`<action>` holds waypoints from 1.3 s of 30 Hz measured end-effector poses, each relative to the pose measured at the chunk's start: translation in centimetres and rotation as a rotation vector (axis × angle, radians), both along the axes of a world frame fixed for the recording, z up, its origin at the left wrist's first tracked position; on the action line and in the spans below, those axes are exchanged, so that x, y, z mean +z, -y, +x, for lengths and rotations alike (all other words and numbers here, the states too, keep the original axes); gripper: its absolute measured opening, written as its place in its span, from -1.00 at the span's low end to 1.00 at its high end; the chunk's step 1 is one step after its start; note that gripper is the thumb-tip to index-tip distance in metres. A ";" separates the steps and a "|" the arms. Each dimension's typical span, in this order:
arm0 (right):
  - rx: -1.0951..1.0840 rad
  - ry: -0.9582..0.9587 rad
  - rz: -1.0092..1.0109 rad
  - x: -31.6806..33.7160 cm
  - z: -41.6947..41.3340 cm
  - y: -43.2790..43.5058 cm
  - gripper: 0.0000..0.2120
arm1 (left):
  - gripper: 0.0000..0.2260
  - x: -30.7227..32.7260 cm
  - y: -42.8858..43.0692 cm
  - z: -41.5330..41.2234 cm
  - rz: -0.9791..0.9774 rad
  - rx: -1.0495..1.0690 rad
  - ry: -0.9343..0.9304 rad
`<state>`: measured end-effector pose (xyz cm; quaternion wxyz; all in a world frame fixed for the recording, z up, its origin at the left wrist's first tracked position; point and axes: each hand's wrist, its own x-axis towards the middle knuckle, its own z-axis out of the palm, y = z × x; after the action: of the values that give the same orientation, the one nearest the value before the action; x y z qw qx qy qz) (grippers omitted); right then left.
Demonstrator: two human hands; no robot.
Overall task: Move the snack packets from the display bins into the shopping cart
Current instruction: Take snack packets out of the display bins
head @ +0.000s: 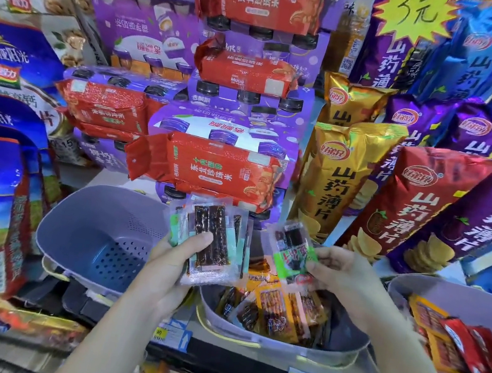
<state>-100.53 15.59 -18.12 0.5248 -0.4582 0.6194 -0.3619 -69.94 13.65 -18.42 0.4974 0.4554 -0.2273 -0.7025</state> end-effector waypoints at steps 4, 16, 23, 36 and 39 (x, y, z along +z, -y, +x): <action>0.031 0.022 -0.116 0.0 1.9 -0.1 -0.87 | -0.54 0.3 -2.0 0.8 -0.014 0.043 0.045; 0.294 0.359 -0.203 1.0 13.4 -0.3 -0.77 | -0.51 2.2 -12.0 9.3 -0.082 0.432 0.086; 0.453 0.351 -0.181 1.5 24.6 -2.9 -0.78 | -0.22 2.1 -20.1 17.7 -0.057 0.597 0.054; 0.742 0.295 -0.099 -1.1 47.8 -13.4 -0.74 | -0.06 -0.7 -37.8 36.6 -0.022 0.935 -0.015; 0.784 0.287 -0.041 -2.0 51.7 -14.6 -0.85 | -0.44 -1.7 -40.3 39.4 0.003 0.981 0.020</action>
<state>-48.86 30.20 -20.11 0.6947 -0.6146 0.3111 -0.2070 -30.54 53.94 -20.07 0.7668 0.5163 0.0102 -0.3812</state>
